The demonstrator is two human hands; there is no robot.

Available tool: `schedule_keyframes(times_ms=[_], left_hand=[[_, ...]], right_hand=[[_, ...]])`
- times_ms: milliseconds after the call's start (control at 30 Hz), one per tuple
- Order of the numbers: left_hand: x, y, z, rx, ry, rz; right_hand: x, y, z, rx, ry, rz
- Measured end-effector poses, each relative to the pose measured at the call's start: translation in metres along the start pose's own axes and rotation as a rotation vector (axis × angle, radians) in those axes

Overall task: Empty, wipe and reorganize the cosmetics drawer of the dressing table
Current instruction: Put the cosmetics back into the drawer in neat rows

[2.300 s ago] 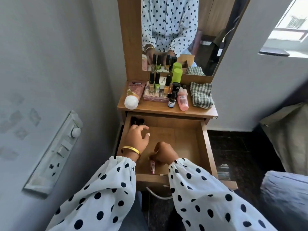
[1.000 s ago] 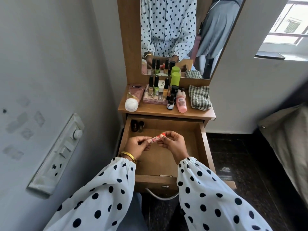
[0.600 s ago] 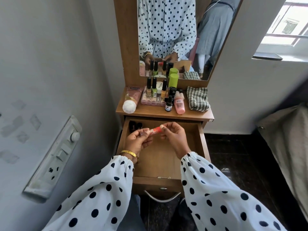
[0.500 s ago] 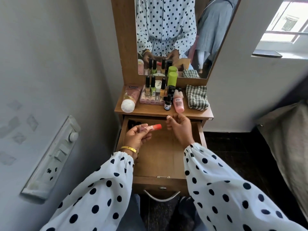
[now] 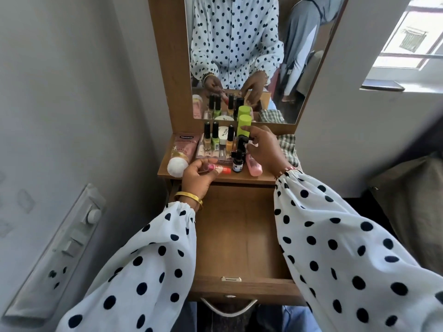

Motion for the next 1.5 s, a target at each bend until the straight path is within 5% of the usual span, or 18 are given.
schedule_keyframes(times_ms=[267, 667, 833, 1100, 1300, 1500], left_hand=[[0.0, -0.004, 0.0, 0.07, -0.016, 0.023], [0.011, -0.01, 0.001, 0.107, -0.035, 0.095], [0.024, -0.01, -0.003, 0.333, -0.107, 0.163], [0.055, -0.018, -0.03, 0.766, -0.293, 0.391], [0.061, -0.019, -0.036, 0.685, -0.336, 0.372], [0.053, -0.034, -0.038, 0.203, -0.27, 0.162]], right_hand=[[-0.006, 0.007, -0.007, 0.034, 0.01, -0.004], [0.018, 0.028, 0.034, -0.517, 0.343, -0.167], [0.055, 0.029, 0.044, -1.088, 0.443, -0.233], [0.101, 0.04, 0.004, -1.68, 0.385, -0.712], [0.114, 0.043, 0.003, -1.615, 0.338, -0.693], [0.119, 0.063, 0.027, -1.007, 0.257, -0.48]])
Point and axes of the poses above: each hand's wrist, its own x-axis away from the middle knuckle, its own z-axis out of the back of the hand, y = z × x, the point moved 6 cm from there along -x, towards the middle knuckle, and after that the axes turned 14 degrees about -x, right-handed, at the moved point
